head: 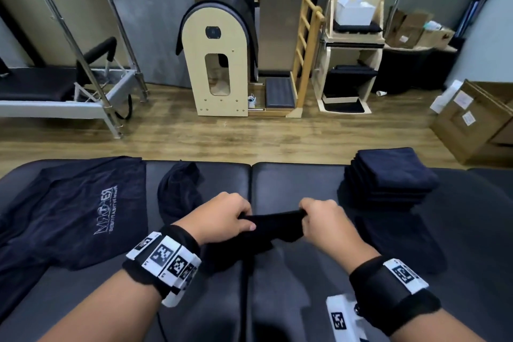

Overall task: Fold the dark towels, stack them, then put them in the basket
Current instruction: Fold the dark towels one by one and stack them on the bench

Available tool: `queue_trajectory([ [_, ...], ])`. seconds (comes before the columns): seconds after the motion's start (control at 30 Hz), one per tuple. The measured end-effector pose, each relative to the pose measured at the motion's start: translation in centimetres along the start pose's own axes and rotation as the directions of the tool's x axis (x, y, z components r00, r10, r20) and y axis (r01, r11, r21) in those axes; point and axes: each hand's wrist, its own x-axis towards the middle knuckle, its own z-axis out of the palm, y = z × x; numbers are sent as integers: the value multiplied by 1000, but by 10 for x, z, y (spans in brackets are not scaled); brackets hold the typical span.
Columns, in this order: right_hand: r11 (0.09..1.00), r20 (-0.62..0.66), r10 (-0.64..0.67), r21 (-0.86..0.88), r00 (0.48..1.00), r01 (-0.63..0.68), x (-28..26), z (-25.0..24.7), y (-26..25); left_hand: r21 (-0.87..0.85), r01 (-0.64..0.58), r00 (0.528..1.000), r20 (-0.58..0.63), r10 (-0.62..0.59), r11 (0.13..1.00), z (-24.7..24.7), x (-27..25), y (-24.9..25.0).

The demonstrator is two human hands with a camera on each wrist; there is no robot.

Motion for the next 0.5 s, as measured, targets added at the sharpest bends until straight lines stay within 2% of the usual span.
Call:
queue_trajectory([
  [0.13, 989, 6, 129, -68, 992, -128, -9, -20, 37, 16, 25, 999, 44, -26, 1000, -3, -7, -1],
  [0.23, 977, 48, 193, -105, 980, -187, -19, -29, 60, 59, 50, 998, 30, -52, 997, 1, -10, 3],
  [0.3, 967, 93, 237, -120, 967, -225, -26, -32, 74, 26, 61, 997, 39, -62, 998, 7, -11, 8],
  [0.4, 955, 283, 297, -69, 912, -289, -38, -38, 93, -80, 56, 994, 96, -48, 995, 14, -10, 17],
  [0.5, 920, 499, 287, 92, 817, -380, -48, -34, 113, -13, 56, 991, 121, -54, 998, 16, -8, 20],
])
